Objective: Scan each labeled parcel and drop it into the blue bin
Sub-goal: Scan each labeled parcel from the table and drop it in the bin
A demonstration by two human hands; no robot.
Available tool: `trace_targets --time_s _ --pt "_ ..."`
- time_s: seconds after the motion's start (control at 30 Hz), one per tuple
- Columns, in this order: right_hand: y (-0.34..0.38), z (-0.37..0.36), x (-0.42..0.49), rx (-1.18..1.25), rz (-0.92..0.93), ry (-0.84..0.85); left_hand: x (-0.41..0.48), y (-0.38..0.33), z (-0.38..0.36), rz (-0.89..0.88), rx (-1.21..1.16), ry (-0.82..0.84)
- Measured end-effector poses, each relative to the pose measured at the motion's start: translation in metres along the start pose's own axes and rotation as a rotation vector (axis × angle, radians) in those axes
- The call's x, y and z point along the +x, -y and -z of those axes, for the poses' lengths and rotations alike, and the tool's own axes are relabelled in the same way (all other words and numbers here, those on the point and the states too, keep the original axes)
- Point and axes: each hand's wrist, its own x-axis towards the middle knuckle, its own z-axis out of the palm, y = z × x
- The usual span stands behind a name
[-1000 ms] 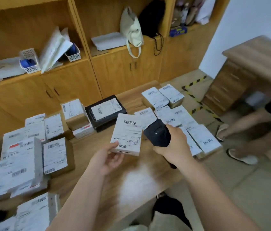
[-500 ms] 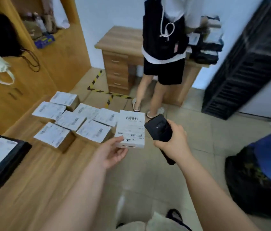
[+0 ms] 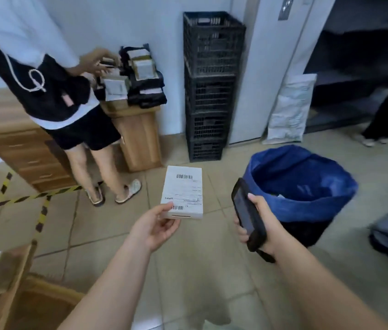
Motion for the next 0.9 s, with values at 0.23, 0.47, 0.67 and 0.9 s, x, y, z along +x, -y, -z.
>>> trace_targets --time_s 0.23,0.47,0.67,0.9 --pt "0.145 0.164 -0.001 -0.543 0.035 -0.247 0.079 0.044 -0.155 0.065 0.109 0.104" --pt "0.170 0.241 0.074 -0.761 0.288 -0.624 0.175 0.073 -0.247 0.104 0.248 0.114" --pt "0.183 0.257 0.147 -0.939 0.298 -0.655 0.285 0.083 -0.311 0.140 0.454 0.135" --pt "0.231 0.285 0.252 -0.722 0.171 -0.824 0.443 0.088 -0.390 0.268 0.721 0.170"
